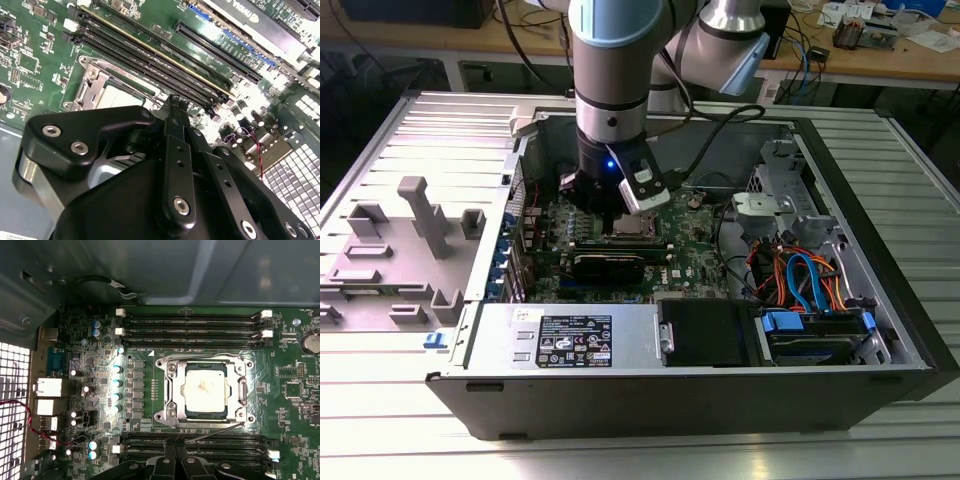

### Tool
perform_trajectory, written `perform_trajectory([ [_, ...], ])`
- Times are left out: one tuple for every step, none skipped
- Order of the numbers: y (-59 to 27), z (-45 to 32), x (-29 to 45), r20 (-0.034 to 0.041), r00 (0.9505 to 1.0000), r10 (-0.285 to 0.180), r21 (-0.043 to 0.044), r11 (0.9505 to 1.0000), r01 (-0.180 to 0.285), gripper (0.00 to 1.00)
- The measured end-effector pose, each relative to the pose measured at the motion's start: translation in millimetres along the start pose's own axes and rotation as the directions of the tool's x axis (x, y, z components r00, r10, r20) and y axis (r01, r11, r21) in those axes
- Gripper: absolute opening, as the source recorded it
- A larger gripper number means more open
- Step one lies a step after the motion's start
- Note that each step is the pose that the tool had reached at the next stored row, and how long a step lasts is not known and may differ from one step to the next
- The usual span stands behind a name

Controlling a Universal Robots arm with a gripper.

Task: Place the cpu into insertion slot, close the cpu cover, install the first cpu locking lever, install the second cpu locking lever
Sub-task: 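Install the second cpu locking lever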

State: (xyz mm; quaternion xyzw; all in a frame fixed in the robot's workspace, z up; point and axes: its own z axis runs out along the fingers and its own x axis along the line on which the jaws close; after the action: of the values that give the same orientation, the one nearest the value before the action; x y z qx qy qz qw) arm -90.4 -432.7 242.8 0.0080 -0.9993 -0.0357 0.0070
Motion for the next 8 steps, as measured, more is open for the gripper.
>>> perform_trajectory([
  [-0.3,1.2,0.1,-0.0001,1.0,0.0,-0.0007,1.0,0.0,0.11],
  [-0.7,1.8,0.1,-0.0003,1.0,0.0,-0.0008,1.0,0.0,0.11],
  [-2.1,2.8,0.2,-0.0004,1.0,0.0,-0.0011,1.0,0.0,0.11],
  [-3.1,3.3,0.6,-0.0005,1.0,0.0,-0.0015,1.0,0.0,0.11],
  [-3.9,3.5,1.0,-0.0006,1.0,0.0,-0.0017,1.0,0.0,0.11],
  [-4.3,3.7,1.3,-0.0007,1.0,0.0,-0.0019,1.0,0.0,0.11],
  [-5.0,4.1,1.7,-0.0008,1.0,0.0,-0.0028,1.0,0.0,0.11],
  [-5.2,4.8,1.9,-0.0007,1.0,0.0,-0.0042,1.0,0.0,0.11],
])
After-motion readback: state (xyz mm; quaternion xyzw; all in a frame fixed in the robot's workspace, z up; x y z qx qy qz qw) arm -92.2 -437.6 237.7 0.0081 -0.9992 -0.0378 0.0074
